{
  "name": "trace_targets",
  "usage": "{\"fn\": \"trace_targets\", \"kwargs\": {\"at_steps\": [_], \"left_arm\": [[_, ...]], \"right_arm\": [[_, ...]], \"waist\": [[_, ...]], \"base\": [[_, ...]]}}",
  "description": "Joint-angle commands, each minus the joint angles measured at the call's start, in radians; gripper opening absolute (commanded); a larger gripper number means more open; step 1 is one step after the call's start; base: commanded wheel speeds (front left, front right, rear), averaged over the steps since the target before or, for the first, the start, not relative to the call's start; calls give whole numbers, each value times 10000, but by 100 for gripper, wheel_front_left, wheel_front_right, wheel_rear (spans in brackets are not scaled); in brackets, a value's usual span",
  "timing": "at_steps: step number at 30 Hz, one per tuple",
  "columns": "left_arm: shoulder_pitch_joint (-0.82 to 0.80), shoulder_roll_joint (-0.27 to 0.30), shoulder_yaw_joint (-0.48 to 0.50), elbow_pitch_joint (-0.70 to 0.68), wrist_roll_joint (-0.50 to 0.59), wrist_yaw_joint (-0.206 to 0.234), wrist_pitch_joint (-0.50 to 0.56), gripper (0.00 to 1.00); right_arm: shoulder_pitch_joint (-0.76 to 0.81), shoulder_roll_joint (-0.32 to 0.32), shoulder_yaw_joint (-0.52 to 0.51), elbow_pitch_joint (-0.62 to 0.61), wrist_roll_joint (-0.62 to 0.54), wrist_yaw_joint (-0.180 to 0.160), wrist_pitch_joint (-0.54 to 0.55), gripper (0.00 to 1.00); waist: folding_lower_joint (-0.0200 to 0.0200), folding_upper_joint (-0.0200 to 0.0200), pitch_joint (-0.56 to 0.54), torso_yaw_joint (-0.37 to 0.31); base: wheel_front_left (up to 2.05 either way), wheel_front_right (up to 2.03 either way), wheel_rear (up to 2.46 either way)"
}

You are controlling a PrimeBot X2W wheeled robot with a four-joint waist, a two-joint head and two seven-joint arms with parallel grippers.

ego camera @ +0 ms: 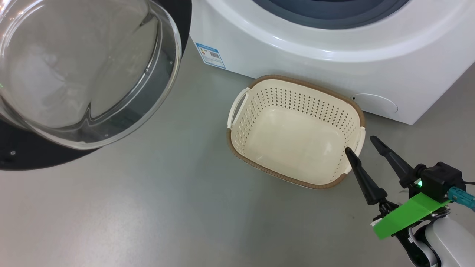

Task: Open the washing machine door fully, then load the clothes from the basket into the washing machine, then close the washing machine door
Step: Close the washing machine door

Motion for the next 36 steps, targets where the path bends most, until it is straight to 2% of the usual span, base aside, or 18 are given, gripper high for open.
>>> {"fn": "trace_targets", "kwargs": {"at_steps": [1, 13, 36], "left_arm": [[-140, 634, 95, -194, -121, -38, 208, 0], [419, 555, -363, -976, -803, -38, 2044, 0], [1142, 763, -931, -2911, -1709, -38, 4414, 0]], "right_arm": [[-38, -109, 176, -240, 9, 52, -80, 100], [30, 60, 190, -165, 21, 52, -80, 100], [481, 360, -135, -74, -45, 52, -80, 100]], "waist": [[0, 0, -10, 6], [0, 0, -375, -53], [0, 0, -1277, -117]], "base": [[0, 0, 0], [0, 0, 0], [0, 0, 0]]}}
